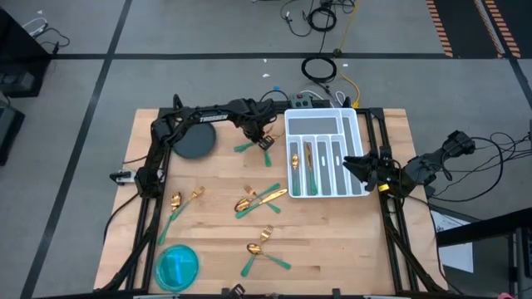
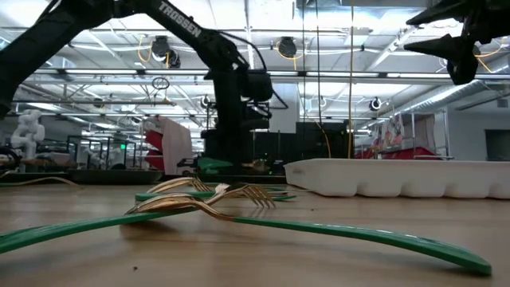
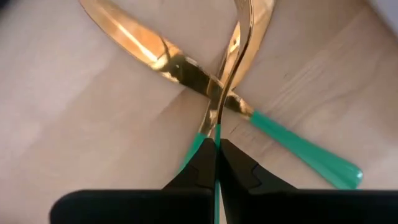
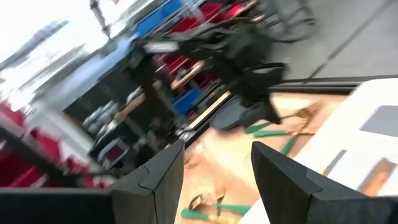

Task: Sort silverware
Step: Put the green fork on the silverware organizer

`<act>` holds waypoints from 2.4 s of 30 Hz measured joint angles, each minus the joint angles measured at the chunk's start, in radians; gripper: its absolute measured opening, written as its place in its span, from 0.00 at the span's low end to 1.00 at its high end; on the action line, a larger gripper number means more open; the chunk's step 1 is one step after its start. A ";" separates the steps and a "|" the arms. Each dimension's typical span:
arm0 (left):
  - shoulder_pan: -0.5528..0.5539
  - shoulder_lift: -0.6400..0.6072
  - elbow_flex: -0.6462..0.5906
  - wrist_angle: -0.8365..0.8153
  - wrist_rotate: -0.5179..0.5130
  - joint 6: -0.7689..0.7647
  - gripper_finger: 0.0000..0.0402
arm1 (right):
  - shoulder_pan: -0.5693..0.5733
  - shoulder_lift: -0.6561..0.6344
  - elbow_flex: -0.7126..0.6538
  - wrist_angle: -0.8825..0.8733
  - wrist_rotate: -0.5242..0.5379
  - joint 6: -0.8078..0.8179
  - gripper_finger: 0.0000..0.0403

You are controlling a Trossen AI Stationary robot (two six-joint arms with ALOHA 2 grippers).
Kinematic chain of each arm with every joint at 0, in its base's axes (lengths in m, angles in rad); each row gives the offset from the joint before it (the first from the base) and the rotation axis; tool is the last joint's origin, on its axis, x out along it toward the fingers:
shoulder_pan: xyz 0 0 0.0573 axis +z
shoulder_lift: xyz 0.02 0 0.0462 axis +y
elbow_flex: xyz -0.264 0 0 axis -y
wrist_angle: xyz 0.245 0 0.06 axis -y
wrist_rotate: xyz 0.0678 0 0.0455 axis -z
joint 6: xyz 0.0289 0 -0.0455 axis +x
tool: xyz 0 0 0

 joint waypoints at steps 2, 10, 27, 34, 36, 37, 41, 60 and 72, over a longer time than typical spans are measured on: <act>-0.014 -0.017 0.022 -0.033 -0.044 0.000 0.01 | 0.000 0.000 0.000 -0.021 0.063 0.056 0.45; -0.129 -0.102 0.109 -0.102 -0.271 -0.101 0.01 | -0.020 0.000 0.000 -0.208 0.239 0.360 0.45; -0.366 -0.094 0.174 0.018 -0.445 -0.258 0.01 | -0.298 0.197 0.000 -0.038 0.014 0.468 0.45; -0.406 -0.094 0.174 0.048 -0.496 -0.133 0.01 | -0.424 0.348 0.000 0.186 -0.182 0.446 0.45; -0.428 -0.094 0.174 0.067 -0.540 0.026 0.01 | -0.455 0.381 0.000 0.258 -0.251 0.442 0.45; -0.441 -0.094 0.174 0.071 -0.566 0.124 0.01 | -0.470 0.391 0.000 0.295 -0.291 0.441 0.45; -0.487 -0.094 0.174 0.071 -0.729 0.428 0.01 | -0.522 0.397 0.000 0.442 -0.443 0.441 0.45; -0.582 -0.094 0.133 0.502 -1.073 1.241 0.01 | -0.589 0.428 0.001 0.527 -0.572 0.616 0.45; -0.581 -0.090 0.133 0.503 -1.065 1.409 0.01 | -0.591 0.425 0.001 0.515 -0.598 0.645 0.45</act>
